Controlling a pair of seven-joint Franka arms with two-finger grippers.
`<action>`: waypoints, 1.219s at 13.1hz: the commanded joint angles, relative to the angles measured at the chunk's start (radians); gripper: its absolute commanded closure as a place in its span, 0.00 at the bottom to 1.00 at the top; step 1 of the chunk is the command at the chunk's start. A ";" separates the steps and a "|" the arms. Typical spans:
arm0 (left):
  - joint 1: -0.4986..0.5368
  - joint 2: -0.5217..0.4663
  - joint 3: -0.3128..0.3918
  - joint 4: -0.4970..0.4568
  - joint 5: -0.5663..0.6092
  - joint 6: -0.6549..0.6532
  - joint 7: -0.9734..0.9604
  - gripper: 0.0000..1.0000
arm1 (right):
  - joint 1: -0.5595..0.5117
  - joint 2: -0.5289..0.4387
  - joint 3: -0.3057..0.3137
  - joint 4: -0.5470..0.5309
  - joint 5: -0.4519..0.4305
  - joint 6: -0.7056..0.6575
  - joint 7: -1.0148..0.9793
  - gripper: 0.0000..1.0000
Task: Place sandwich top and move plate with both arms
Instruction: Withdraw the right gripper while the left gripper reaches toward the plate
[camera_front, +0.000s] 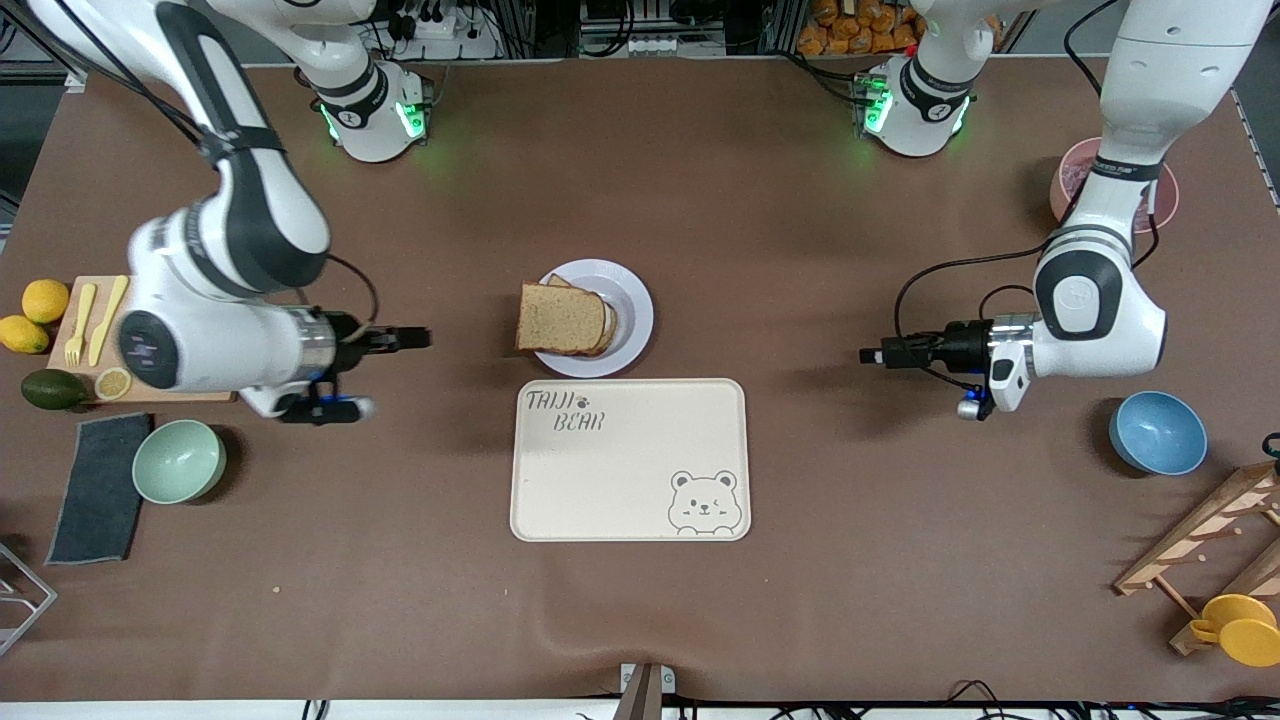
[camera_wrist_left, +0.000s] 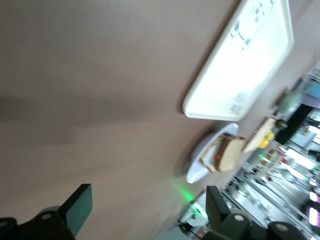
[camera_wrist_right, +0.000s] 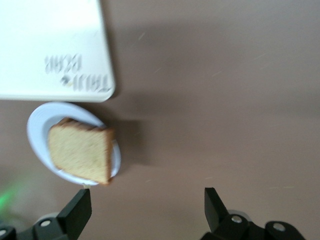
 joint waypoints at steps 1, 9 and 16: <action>0.001 -0.007 -0.014 -0.094 -0.156 -0.001 0.151 0.00 | -0.050 -0.112 0.012 0.011 -0.096 -0.026 -0.010 0.00; -0.128 -0.038 -0.072 -0.182 -0.427 0.090 0.169 0.00 | 0.101 -0.349 -0.370 0.038 -0.097 -0.110 -0.261 0.00; -0.186 0.009 -0.307 -0.171 -0.794 0.363 0.327 0.00 | 0.071 -0.394 -0.369 0.044 -0.104 -0.154 -0.185 0.00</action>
